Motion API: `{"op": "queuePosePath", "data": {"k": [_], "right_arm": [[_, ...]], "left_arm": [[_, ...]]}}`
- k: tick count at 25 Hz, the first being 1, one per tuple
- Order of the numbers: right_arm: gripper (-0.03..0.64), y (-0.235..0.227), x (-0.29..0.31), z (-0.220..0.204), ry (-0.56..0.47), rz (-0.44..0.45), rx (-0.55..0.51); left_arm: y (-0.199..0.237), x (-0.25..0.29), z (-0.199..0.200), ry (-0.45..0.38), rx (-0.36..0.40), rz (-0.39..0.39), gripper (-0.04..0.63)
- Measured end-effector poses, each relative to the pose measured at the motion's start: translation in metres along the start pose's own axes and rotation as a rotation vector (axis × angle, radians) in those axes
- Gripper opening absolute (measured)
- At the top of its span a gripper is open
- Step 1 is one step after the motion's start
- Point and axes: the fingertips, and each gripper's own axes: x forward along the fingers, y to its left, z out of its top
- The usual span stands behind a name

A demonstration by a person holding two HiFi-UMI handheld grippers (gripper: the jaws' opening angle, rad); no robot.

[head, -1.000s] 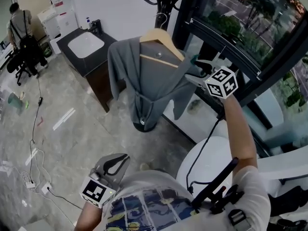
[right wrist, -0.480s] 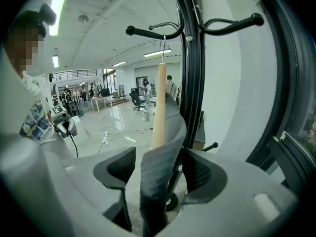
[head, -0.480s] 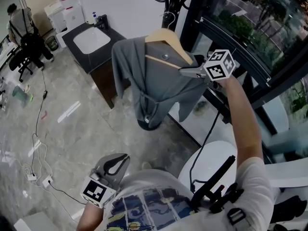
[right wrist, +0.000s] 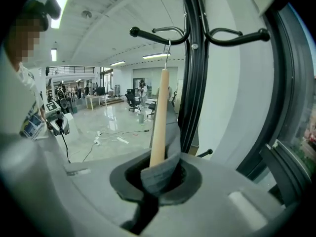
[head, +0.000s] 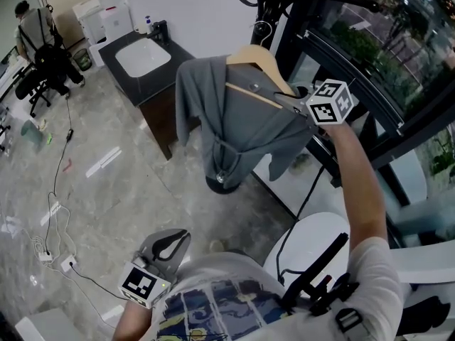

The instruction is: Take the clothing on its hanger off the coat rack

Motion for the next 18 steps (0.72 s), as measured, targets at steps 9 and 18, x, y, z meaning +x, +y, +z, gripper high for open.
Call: {"op": "queuePosePath", "data": {"k": [9, 18], "right_arm": [[0.006, 0.007, -0.014, 0.009, 0.021, -0.046, 0.002], [0.006, 0.044, -0.047, 0.034, -0.012, -0.122, -0.005]], "left_arm": [[0.002, -0.015, -0.002, -0.014, 0.005, -0.015, 0.029], [-0.002, -0.055, -0.017, -0.028, 0.009, -0.043, 0.029]]}}
